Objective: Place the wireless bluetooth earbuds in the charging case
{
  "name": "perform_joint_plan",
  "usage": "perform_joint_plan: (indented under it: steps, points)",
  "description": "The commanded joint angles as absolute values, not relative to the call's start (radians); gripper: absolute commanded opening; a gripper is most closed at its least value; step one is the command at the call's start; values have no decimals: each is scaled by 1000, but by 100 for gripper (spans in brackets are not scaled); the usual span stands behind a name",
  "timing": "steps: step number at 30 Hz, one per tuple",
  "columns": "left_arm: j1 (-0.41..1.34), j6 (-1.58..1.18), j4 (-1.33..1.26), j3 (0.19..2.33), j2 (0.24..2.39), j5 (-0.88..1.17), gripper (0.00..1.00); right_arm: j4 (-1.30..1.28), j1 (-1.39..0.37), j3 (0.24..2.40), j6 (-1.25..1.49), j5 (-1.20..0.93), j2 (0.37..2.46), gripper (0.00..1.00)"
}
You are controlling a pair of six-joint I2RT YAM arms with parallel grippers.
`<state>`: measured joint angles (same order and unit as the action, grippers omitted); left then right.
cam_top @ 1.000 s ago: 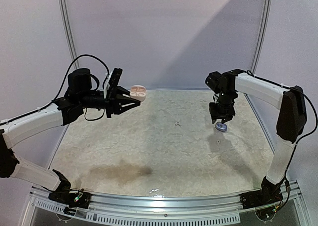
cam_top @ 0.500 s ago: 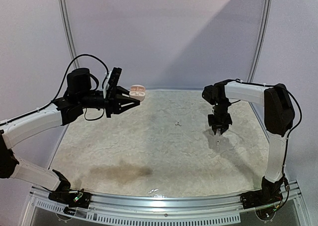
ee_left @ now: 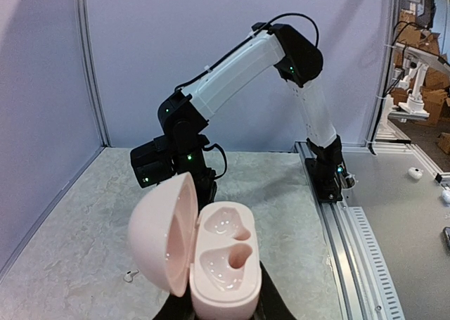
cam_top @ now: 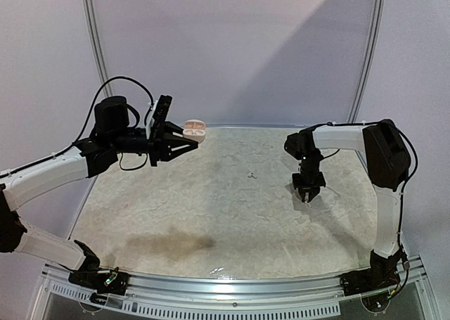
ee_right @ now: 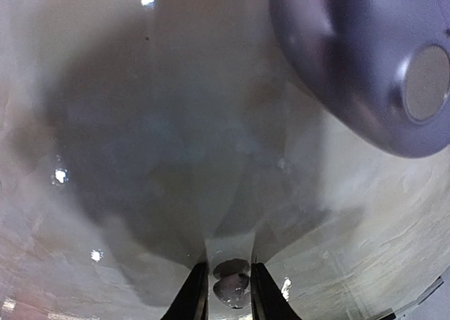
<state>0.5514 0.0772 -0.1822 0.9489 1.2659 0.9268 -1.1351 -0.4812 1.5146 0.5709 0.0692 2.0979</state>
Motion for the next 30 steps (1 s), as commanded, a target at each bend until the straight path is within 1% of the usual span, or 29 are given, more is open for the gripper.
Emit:
perform_joint_plan:
  steps: [1,5,11,14,22,23,25,28,30]
  points:
    - [545,71,-198,930,1251,920,0,-1117,-475,1491,573,74,2114,19]
    - [545,71,-198,931,1254,923,0,-1116,-475,1475,569,70,2105,14]
    - [545,74,-196,931,1255,925,0,-1105,-475,1448,529,42,2070,19]
    - [545,74,-197,931,1255,926,0,-1091,-475,1433,487,13,2052,25]
    - [545,75,-197,929,1254,926,0,-1092,-475,1424,432,11,2055,25]
    - [545,75,-196,929,1253,926,0,-1088,-476,1423,432,-14,2056,25]
    - [545,75,-196,929,1254,925,0,-1078,-476,1422,433,-33,2057,22]
    - [545,77,-195,930,1253,927,0,-1075,-475,1425,432,-42,2060,16]
    - [545,76,-195,930,1253,927,0,-1077,-475,1428,431,-45,2062,14]
